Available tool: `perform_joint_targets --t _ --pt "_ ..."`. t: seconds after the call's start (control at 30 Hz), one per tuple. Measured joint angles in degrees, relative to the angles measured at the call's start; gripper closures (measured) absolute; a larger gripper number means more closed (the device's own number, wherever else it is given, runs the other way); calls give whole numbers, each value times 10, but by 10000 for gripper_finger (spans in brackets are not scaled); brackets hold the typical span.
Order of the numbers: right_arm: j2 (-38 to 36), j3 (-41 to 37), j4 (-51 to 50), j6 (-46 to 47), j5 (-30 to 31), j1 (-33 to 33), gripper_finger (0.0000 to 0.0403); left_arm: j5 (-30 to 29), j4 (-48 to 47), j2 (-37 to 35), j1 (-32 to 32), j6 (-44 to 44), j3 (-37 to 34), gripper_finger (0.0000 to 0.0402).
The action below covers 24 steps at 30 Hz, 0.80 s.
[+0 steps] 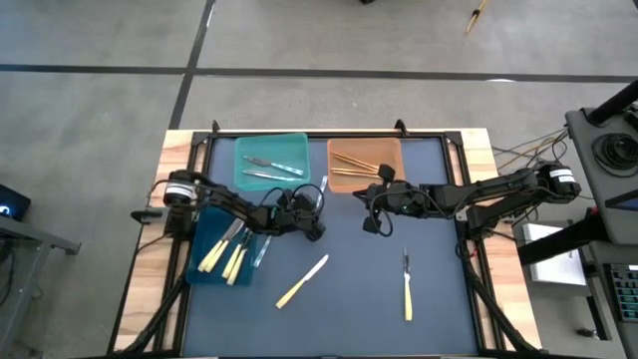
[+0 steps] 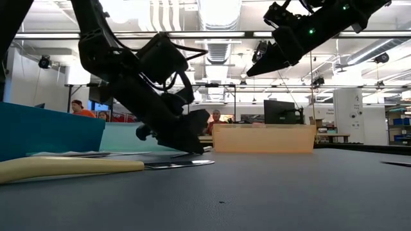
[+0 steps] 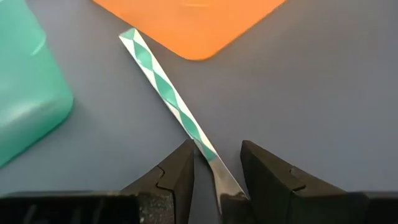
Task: Sort silverware by color (type)
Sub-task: Put the white knife into the light blue bin
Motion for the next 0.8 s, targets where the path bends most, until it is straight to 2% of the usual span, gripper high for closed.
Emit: perform_joint_targets --t 0.13,0.6,0.8 --pt "0 0 0 0 0 0 394 26 -28 -16 -1 4 0 286" --pt "0 0 -1 0 0 0 394 103 -48 -36 -15 103 -1 287" --pt "0 0 -1 0 0 0 394 113 -66 -50 -18 117 -2 287"
